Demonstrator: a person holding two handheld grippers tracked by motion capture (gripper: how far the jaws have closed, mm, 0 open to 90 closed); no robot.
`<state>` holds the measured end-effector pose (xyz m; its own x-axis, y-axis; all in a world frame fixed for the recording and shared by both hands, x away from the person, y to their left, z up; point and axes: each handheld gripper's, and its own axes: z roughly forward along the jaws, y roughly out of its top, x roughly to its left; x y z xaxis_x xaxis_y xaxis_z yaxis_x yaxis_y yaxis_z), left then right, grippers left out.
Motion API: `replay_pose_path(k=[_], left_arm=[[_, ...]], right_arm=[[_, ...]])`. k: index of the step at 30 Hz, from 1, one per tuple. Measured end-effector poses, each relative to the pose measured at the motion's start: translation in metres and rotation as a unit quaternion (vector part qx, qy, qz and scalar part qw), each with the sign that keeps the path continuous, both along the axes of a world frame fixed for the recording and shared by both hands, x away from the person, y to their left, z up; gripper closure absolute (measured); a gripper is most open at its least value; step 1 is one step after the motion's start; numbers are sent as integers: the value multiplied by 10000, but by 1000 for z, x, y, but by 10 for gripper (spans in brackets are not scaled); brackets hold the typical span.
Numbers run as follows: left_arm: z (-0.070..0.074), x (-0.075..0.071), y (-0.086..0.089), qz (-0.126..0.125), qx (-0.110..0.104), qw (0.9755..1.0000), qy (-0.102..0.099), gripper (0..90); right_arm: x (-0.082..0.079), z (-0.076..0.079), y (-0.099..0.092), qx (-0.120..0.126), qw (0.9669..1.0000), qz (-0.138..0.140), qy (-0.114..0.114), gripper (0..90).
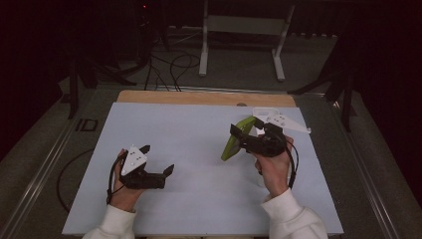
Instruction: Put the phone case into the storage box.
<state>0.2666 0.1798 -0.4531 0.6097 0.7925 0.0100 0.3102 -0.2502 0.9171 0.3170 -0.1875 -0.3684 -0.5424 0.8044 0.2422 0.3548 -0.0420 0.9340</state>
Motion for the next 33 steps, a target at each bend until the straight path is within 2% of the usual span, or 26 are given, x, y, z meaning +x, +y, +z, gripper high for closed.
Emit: replay_pose_path(k=[4, 12, 20, 23, 33], left_arm=[[-5, -6, 8, 85, -69, 9999, -37, 0], [-15, -16, 22, 174, -61, 9998, -62, 0], [-18, -27, 35, 327, -91, 9993, -161, 0], [-19, -30, 39, 405, -39, 9990, -177, 0], [-23, -38, 50, 558, -83, 9982, -193, 0]], right_arm=[[1, 0, -1, -20, 10000, -10, -8, 161], [2, -1, -2, -64, 10000, -47, -1, 161], [3, 0, -3, -62, 10000, -58, -22, 161], [3, 0, -4, -60, 10000, -71, -29, 161], [5, 0, -7, -39, 9999, -103, -63, 161]])
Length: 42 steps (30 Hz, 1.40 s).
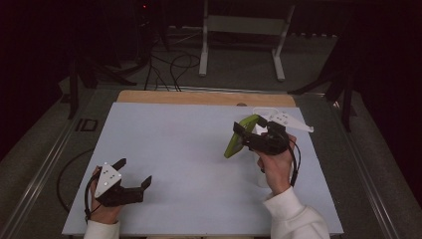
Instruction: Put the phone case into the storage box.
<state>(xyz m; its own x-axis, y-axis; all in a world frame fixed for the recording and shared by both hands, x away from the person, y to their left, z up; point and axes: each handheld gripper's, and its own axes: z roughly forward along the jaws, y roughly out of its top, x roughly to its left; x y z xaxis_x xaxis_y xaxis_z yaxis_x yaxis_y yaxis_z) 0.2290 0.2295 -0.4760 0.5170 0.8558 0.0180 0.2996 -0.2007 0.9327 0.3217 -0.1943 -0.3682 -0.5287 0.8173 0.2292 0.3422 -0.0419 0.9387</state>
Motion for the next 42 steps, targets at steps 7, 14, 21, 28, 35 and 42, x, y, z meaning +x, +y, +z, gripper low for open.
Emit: replay_pose_path(k=[7, 14, 21, 28, 35, 42], left_arm=[[-1, -1, 3, 84, 29, 10000, -25, 0], [-2, -2, 4, 149, 24, 9999, -31, 0], [-2, -1, 6, 199, 26, 9998, -27, 0], [-3, -1, 5, 199, 39, 9998, -32, 0], [-3, -2, 4, 190, 87, 9998, -26, 0], [-4, -1, 4, 181, 115, 9998, -14, 0]], right_arm=[[4, 1, -1, -54, 10000, -54, -36, 161], [8, 3, -6, -34, 9998, -157, -81, 161], [13, 4, -10, -77, 9995, -284, -95, 161], [18, 5, -13, -92, 9992, -379, -103, 162], [22, 5, -14, -159, 9988, -455, -109, 161], [25, 5, -17, -128, 9985, -522, -110, 161]])
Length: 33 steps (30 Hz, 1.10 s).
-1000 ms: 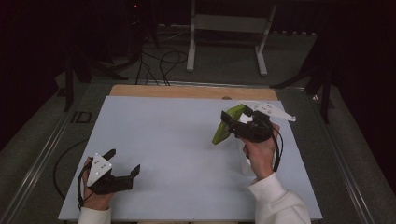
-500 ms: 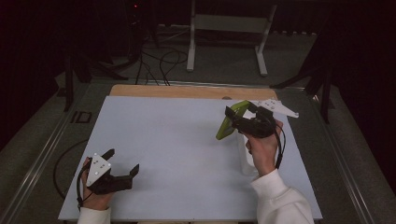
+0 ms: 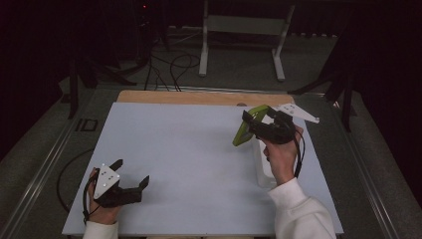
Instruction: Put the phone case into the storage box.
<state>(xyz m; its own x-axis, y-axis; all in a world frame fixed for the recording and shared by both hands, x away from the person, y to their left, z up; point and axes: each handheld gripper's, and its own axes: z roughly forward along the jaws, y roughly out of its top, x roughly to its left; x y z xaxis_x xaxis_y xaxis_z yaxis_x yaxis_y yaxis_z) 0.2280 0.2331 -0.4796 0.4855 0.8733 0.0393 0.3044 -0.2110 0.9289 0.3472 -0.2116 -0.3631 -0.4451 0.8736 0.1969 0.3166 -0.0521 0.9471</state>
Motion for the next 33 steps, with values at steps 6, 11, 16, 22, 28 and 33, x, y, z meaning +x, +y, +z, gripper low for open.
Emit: replay_pose_path(k=[6, 11, 16, 22, 28, 33], left_arm=[[-1, 0, -1, -9, 2, 10000, 15, 0], [-1, 0, -1, -19, 20, 10000, 29, 0], [-1, 0, -1, -15, 17, 10000, 11, 0], [-1, 0, -1, -14, 10, 10000, 7, 0], [-1, 0, -1, -6, 26, 10000, 6, 0], [-1, 0, -1, -12, 26, 10000, 15, 0]], right_arm=[[2, 2, 0, 22, 10000, -24, -16, 162], [4, 4, 1, 79, 10000, -49, -17, 162], [8, 5, 0, 51, 9999, -105, -25, 162], [11, 5, -4, 40, 9998, -191, -16, 161], [13, 4, -8, 36, 9996, -267, -9, 161], [15, 4, -11, -27, 9995, -326, -16, 161]])
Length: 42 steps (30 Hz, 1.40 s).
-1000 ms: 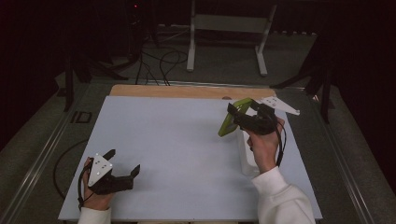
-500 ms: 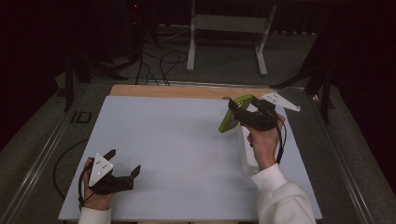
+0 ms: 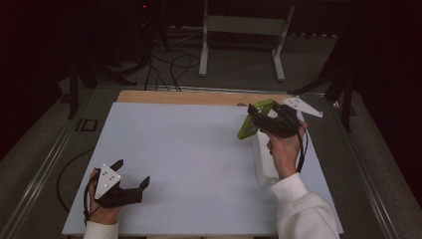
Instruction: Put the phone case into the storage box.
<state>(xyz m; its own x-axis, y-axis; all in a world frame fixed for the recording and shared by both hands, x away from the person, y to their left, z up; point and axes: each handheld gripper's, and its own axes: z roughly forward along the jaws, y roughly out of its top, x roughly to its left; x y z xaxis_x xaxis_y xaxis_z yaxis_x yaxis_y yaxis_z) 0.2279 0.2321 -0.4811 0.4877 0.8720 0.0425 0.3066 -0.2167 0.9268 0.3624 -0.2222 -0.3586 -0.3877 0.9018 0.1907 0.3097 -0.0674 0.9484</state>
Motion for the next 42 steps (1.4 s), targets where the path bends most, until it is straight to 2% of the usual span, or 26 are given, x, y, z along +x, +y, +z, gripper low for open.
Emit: replay_pose_path(k=[15, 42], left_arm=[[0, 0, 0, -13, -3, 10000, -7, 0], [-1, 0, -2, -43, 7, 10000, 16, 0]], right_arm=[[7, -2, -5, -161, 9995, -261, -15, 161], [19, -3, -18, -274, 9974, -669, 52, 161]])
